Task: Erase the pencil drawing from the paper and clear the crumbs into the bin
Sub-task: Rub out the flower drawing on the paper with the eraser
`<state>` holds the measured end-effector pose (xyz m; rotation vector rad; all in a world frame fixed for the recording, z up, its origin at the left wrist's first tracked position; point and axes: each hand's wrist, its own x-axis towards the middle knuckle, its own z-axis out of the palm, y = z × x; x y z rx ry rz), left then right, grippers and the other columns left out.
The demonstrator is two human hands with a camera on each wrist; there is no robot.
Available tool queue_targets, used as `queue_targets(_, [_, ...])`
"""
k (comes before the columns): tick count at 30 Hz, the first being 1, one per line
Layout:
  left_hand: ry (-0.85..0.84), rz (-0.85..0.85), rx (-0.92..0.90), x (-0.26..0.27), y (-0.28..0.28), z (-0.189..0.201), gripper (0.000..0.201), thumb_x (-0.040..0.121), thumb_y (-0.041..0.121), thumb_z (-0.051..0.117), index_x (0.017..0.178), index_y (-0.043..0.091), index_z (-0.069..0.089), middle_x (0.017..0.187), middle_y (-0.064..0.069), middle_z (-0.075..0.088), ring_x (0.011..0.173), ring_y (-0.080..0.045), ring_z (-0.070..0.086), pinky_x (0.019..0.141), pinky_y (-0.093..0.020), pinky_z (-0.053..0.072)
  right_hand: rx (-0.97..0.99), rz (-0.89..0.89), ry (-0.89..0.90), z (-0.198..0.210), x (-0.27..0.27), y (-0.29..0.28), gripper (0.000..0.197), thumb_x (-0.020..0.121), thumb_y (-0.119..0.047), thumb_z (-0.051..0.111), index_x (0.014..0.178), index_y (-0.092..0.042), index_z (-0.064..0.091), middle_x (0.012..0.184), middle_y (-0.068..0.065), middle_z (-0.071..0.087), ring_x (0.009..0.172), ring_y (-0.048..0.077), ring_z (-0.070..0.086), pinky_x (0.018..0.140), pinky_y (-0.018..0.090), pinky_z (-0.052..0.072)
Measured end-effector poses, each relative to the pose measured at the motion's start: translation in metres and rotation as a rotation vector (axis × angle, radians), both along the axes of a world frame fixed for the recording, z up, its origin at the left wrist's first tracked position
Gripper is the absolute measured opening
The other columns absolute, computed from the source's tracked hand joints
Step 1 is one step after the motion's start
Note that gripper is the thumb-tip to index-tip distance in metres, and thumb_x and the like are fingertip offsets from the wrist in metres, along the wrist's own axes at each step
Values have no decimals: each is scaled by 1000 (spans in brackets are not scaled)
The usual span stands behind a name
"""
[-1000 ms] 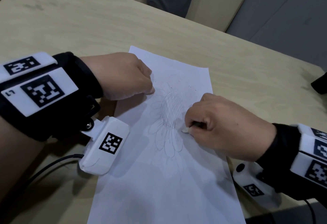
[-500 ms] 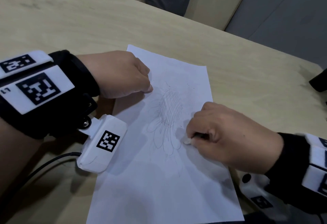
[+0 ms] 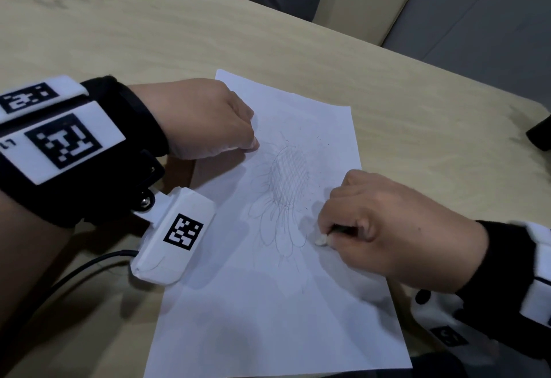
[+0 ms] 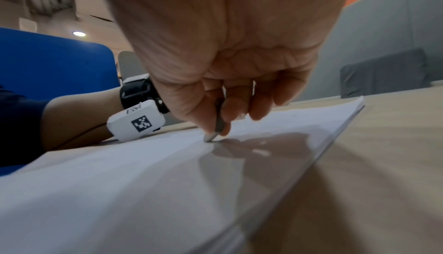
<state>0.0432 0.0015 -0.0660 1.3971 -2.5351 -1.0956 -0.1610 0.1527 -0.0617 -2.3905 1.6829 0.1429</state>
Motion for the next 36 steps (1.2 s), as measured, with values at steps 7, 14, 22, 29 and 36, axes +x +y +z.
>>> queue_targets(7, [-6, 16, 1, -2, -3, -4, 36, 81, 46, 63, 98, 17, 77, 122, -2, 69, 119, -19, 58, 106, -47, 43, 34, 23, -6, 1, 0, 6, 11, 77, -16, 54, 68, -21, 57, 60, -9, 49, 71, 17, 48, 60, 35, 44])
queue_targets(14, [1, 18, 2, -1, 2, 0, 58, 60, 51, 50, 98, 15, 75, 122, -5, 68, 117, -23, 59, 105, -49, 44, -8, 13, -10, -1, -3, 5, 11, 76, -14, 54, 68, -21, 57, 60, -9, 50, 69, 18, 47, 59, 36, 44])
queue_targets(22, [13, 22, 2, -1, -2, -3, 52, 65, 52, 58, 97, 16, 76, 120, 2, 69, 117, -20, 60, 105, -47, 43, -42, 22, -4, -3, -1, 0, 9, 76, -13, 55, 70, -19, 58, 61, -8, 51, 69, 22, 48, 60, 40, 46])
queue_targets(29, [16, 20, 7, 1, -1, -1, 55, 59, 51, 52, 96, 18, 76, 121, -3, 70, 117, -21, 61, 106, -49, 43, -68, 8, 25, -5, 3, -7, 10, 77, -16, 52, 70, -19, 59, 62, -7, 53, 69, 22, 47, 62, 42, 46])
queue_targets(36, [11, 10, -3, 1, -1, -1, 54, 60, 52, 51, 94, 20, 77, 120, -1, 70, 117, -18, 60, 105, -48, 44, -4, 27, -8, -2, 0, -1, 10, 77, -16, 55, 71, -22, 60, 62, -9, 53, 70, 20, 48, 62, 39, 46])
